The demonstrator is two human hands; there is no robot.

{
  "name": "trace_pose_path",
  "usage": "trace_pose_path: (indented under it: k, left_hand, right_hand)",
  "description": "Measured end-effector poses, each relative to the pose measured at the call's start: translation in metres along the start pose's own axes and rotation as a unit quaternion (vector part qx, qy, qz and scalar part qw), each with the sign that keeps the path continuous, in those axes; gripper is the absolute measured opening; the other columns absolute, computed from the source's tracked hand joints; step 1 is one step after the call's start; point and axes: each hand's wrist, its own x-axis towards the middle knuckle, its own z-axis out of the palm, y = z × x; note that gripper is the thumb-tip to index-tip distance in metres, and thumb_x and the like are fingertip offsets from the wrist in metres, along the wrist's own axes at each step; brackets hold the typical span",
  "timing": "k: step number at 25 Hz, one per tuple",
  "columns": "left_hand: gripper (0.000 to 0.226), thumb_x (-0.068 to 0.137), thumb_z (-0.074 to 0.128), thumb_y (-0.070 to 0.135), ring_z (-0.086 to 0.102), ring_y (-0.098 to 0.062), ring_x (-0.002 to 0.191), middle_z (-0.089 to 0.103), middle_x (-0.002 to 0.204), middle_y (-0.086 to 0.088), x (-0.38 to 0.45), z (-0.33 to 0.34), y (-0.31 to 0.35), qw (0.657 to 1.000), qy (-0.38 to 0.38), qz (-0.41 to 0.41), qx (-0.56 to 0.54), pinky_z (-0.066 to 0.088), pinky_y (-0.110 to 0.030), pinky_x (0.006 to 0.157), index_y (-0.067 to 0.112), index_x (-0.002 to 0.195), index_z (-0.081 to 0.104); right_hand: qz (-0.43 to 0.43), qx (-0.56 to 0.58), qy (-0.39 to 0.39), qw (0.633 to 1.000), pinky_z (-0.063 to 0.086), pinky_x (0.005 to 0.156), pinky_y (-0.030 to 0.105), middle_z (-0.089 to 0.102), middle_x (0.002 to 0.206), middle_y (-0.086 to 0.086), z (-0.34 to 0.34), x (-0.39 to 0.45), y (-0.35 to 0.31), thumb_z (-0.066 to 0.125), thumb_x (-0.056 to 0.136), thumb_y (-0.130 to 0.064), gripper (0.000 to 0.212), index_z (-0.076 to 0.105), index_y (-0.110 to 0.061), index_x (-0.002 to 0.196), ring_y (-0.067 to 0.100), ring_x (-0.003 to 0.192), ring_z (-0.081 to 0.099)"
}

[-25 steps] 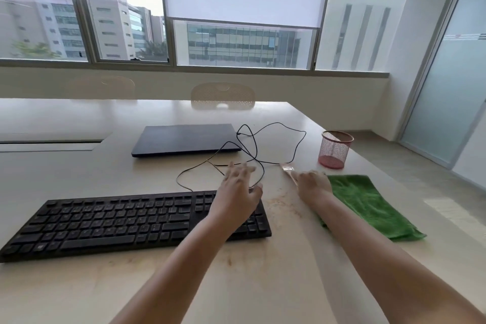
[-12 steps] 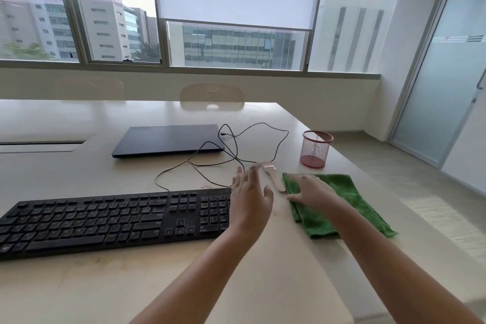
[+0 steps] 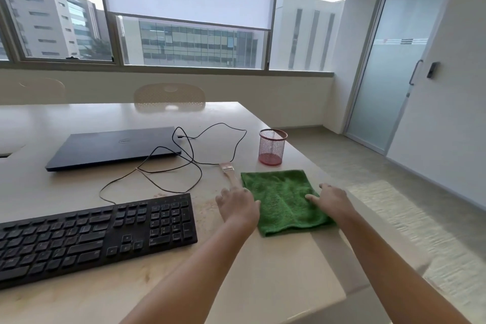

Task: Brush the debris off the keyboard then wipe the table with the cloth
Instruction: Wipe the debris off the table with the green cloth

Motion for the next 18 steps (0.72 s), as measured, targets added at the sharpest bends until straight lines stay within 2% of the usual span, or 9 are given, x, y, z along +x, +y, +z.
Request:
trace_pose_path:
  k: [3, 5, 7, 10, 13, 16, 18]
  left_hand:
    - [0.047, 0.094, 0.045, 0.046, 0.038, -0.028, 0.122, 0.045, 0.131, -0.011, 0.009, 0.003, 0.008, 1.0, 0.002, -0.014, 0.007, 0.029, -0.04, 0.103, 0.009, 0.119, 0.057]
    - [0.041, 0.095, 0.046, 0.041, 0.037, -0.028, 0.123, 0.043, 0.132, -0.011, 0.014, 0.007, 0.01, 1.0, -0.005, -0.026, 0.004, 0.028, -0.041, 0.104, 0.01, 0.119, 0.058]
    - [0.033, 0.095, 0.046, 0.032, 0.039, -0.027, 0.121, 0.047, 0.129, -0.01, 0.018, 0.011, 0.013, 1.0, -0.004, -0.026, 0.005, 0.029, -0.039, 0.101, 0.012, 0.118, 0.059]
    - [0.028, 0.095, 0.046, 0.03, 0.045, -0.025, 0.116, 0.057, 0.118, -0.007, 0.02, 0.014, 0.012, 0.999, 0.003, 0.001, -0.032, 0.031, -0.037, 0.097, 0.013, 0.112, 0.059]
    - [0.019, 0.094, 0.048, 0.033, 0.054, -0.025, 0.107, 0.062, 0.099, -0.006, 0.022, 0.01, 0.007, 0.993, 0.024, 0.018, -0.118, 0.037, -0.035, 0.09, 0.016, 0.096, 0.056]
    - [0.022, 0.093, 0.051, 0.033, 0.058, -0.026, 0.099, 0.062, 0.093, -0.006, 0.028, 0.005, 0.0, 0.977, 0.03, 0.01, -0.209, 0.039, -0.035, 0.088, 0.013, 0.099, 0.058]
    - [0.019, 0.091, 0.057, 0.031, 0.059, -0.027, 0.097, 0.063, 0.095, -0.007, 0.033, 0.002, -0.004, 0.949, 0.02, 0.001, -0.314, 0.046, -0.038, 0.089, 0.013, 0.097, 0.056]
  right_hand:
    - [0.033, 0.002, 0.034, 0.999, 0.046, 0.089, 0.037, 0.057, 0.12, 0.012, 0.001, 0.005, 0.003, 0.052, 0.087, -0.055, 0.055, 0.059, -0.01, 0.119, 0.03, 0.111, 0.052]
    - [0.041, 0.026, 0.018, 0.999, 0.048, 0.084, 0.034, 0.062, 0.111, 0.009, 0.002, 0.009, 0.001, 0.055, 0.084, -0.057, 0.048, 0.066, -0.015, 0.104, 0.028, 0.102, 0.057]
    - [0.045, 0.029, -0.011, 0.998, 0.047, 0.077, 0.03, 0.065, 0.102, 0.007, 0.0, 0.01, -0.002, 0.059, 0.079, -0.06, 0.047, 0.067, -0.016, 0.095, 0.025, 0.093, 0.061]
    - [0.044, 0.015, -0.01, 0.999, 0.046, 0.075, 0.029, 0.066, 0.1, 0.003, -0.004, 0.008, -0.007, 0.062, 0.08, -0.056, 0.043, 0.065, -0.017, 0.098, 0.022, 0.092, 0.061]
    - [0.029, 0.034, 0.011, 0.999, 0.045, 0.079, 0.031, 0.065, 0.108, 0.004, -0.007, 0.004, -0.005, 0.063, 0.082, -0.051, 0.042, 0.062, -0.017, 0.107, 0.023, 0.099, 0.06]
    - [0.015, 0.158, 0.028, 0.987, 0.045, 0.081, 0.033, 0.064, 0.112, 0.01, -0.012, 0.003, 0.003, 0.067, 0.081, -0.045, 0.047, 0.059, -0.013, 0.115, 0.026, 0.101, 0.058]
    - [0.011, 0.329, 0.018, 0.944, 0.046, 0.08, 0.034, 0.063, 0.111, 0.015, -0.021, -0.004, 0.005, 0.073, 0.074, -0.045, 0.054, 0.056, -0.016, 0.116, 0.026, 0.097, 0.058]
